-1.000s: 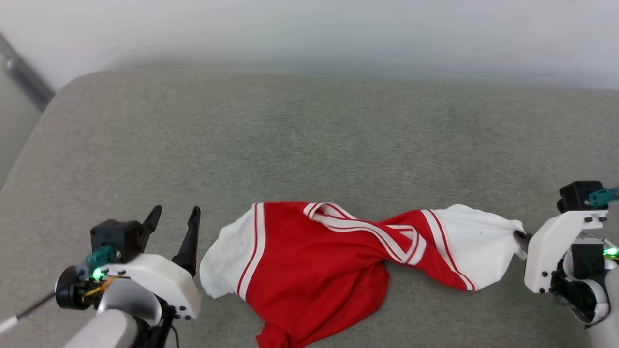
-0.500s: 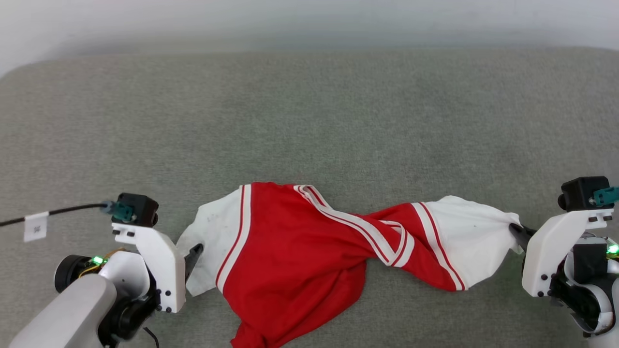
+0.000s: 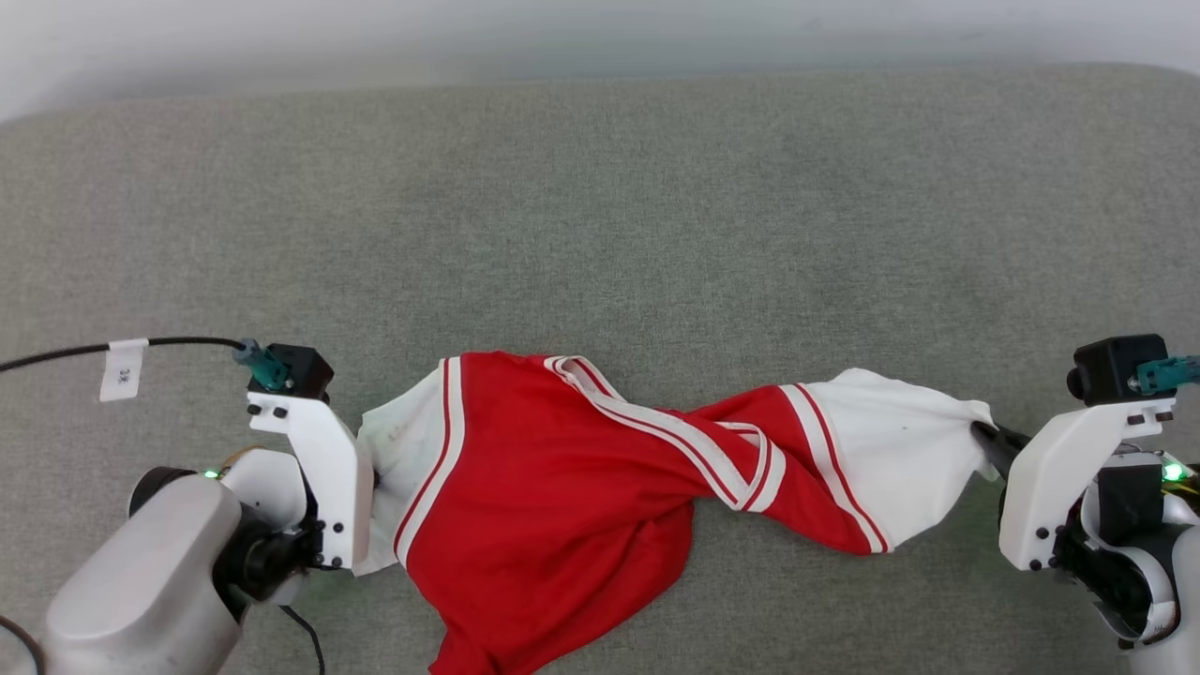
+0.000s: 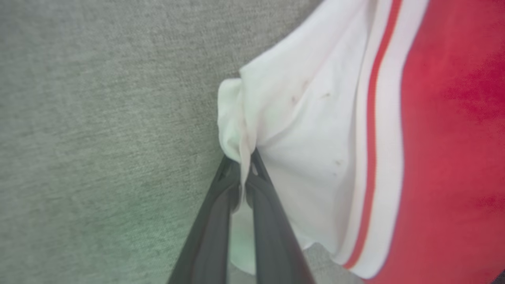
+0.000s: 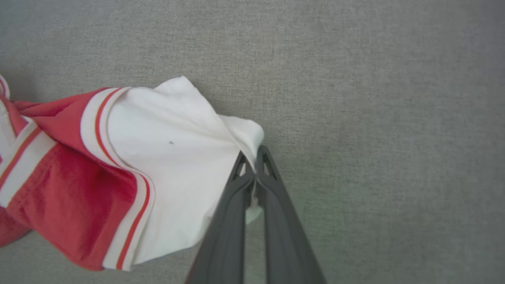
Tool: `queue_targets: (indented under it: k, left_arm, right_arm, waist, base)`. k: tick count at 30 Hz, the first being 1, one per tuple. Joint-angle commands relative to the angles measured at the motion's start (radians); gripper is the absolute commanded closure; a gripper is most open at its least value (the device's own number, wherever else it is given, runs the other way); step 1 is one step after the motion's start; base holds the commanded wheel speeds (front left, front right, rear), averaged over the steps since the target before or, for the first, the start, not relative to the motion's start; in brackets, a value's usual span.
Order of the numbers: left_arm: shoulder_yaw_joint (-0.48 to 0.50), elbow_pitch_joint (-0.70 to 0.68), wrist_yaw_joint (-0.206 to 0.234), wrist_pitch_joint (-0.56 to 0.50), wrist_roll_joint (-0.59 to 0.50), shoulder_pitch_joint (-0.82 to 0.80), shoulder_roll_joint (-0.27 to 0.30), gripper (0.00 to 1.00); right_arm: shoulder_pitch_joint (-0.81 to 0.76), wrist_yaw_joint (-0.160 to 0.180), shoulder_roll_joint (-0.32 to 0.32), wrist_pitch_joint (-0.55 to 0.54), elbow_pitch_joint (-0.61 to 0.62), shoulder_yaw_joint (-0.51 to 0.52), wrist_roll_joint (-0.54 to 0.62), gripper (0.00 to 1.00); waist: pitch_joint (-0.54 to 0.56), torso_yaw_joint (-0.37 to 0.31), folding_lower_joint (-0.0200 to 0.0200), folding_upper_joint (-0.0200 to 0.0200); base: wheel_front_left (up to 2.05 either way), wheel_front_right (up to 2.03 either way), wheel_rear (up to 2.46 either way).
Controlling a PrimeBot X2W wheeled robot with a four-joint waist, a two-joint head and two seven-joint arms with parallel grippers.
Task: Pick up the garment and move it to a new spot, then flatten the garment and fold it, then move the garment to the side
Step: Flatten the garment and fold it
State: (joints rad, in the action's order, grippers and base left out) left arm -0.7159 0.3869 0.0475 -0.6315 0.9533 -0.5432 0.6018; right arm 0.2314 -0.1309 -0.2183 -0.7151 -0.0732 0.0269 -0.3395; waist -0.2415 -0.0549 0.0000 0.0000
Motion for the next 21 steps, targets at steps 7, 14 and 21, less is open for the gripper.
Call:
queue_targets:
  k: [7,14,21]
  left_arm:
    - [0.03,0.043,0.041,0.239,-0.091,-0.041,-0.056,1.0]
    - [0.073,0.091,0.051,0.397,-0.145,-0.161,-0.097,1.0]
    - [0.106,0.213,0.016,0.52,-0.175,-0.354,-0.155,1.0]
  right_arm:
    - [0.042,0.0,-0.021,0.078,-0.024,0.003,0.021,1.0]
    - [0.142,0.0,-0.038,0.14,-0.075,0.005,0.044,1.0]
    - [0.342,0.0,-0.076,0.203,-0.166,-0.009,0.047,1.0]
  waist:
    - [0.084,0.018,0.0,0.0]
    - [0.131,0.034,0.0,0.0]
    - [0.114,0.033,0.0,0.0]
  base:
    - [0.0,0.0,0.0]
    - [0.0,0.0,0.0]
    - [0.0,0.0,0.0]
